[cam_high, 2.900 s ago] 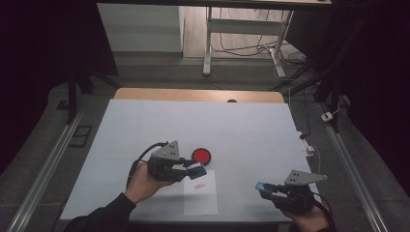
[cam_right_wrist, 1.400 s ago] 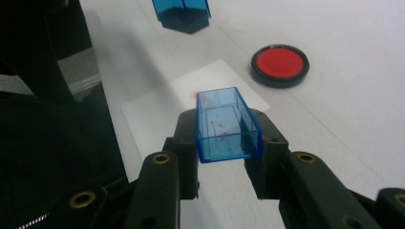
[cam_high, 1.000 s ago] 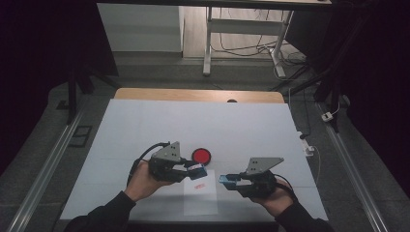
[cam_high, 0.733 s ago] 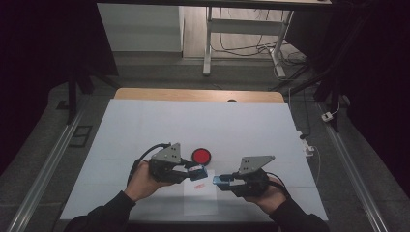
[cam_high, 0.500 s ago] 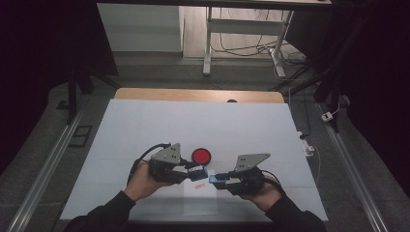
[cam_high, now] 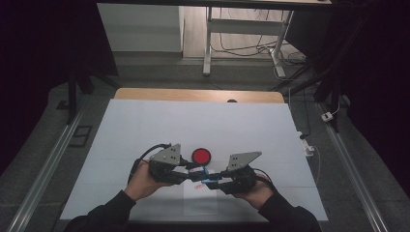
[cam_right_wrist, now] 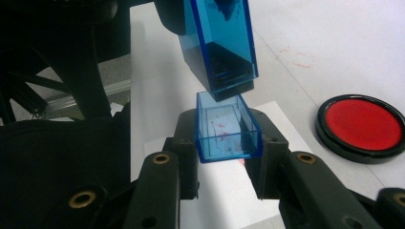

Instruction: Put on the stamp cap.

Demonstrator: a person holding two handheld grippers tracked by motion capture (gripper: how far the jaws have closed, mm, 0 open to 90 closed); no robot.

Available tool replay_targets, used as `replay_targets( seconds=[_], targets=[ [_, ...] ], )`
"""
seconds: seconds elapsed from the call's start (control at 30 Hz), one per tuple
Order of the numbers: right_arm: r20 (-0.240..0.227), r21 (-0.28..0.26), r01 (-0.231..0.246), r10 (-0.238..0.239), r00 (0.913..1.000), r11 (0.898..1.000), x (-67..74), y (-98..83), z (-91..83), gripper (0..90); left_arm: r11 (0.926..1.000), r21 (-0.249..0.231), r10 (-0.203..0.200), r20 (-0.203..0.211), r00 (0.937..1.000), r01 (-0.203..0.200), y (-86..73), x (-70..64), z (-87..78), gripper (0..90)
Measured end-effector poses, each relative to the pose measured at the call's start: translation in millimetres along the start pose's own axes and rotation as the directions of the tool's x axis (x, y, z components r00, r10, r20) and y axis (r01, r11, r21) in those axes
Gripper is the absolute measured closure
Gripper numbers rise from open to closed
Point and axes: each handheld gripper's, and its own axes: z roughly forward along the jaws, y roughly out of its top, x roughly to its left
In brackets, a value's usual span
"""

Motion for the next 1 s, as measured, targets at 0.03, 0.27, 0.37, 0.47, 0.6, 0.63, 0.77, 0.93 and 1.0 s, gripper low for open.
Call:
replay_targets(
  seconds=[0.03,0.27,0.37,0.47,0.6,0.63,0.77,0.93,1.0],
  targets=[
    [-0.006,0.000,0.002,-0.002,1.0000,1.000,0.0,0.1,1.2,67.7,1.0000,0.000,0.005,0.002,1.0000,-0.005,-0.2,0.0,0.2,69.8],
    [-0.029,0.008,0.008,-0.008,0.9995,1.000,0.0,1.3,7.4,67.7,0.9997,-0.005,0.025,0.018,0.9995,-0.025,-0.4,-0.3,1.5,69.9],
    [-0.034,0.007,0.013,-0.012,0.9993,1.000,-0.2,1.9,8.7,67.7,0.9995,-0.013,0.030,0.022,0.9993,-0.030,-0.4,-0.2,1.2,69.8],
    [-0.037,0.001,0.011,-0.011,0.9992,1.000,-0.3,2.4,10.3,67.7,0.9993,-0.019,0.033,0.033,0.9989,-0.033,-0.4,-0.2,1.3,69.8],
    [-0.048,0.001,0.011,-0.011,0.9988,1.000,-0.5,3.0,12.5,67.7,0.9988,-0.028,0.041,0.045,0.9981,-0.040,-0.4,-0.1,1.6,69.9],
    [-0.050,0.000,0.011,-0.011,0.9987,1.000,-0.4,3.1,12.8,67.7,0.9986,-0.032,0.043,0.047,0.9980,-0.042,-0.6,0.0,1.6,69.9],
    [-0.056,-0.003,0.014,-0.014,0.9983,1.000,-0.2,3.7,13.4,67.7,0.9980,-0.043,0.048,0.057,0.9972,-0.045,-1.1,0.4,1.5,69.8],
    [-0.060,-0.015,0.013,-0.014,0.9981,1.000,-0.3,3.8,13.5,67.7,0.9978,-0.050,0.046,0.069,0.9966,-0.043,-1.4,0.9,1.0,69.8],
    [-0.063,-0.015,0.016,-0.017,0.9979,1.000,-0.1,4.1,13.1,67.7,0.9978,-0.052,0.045,0.071,0.9965,-0.042,-1.7,1.2,0.8,69.8]
  ],
)
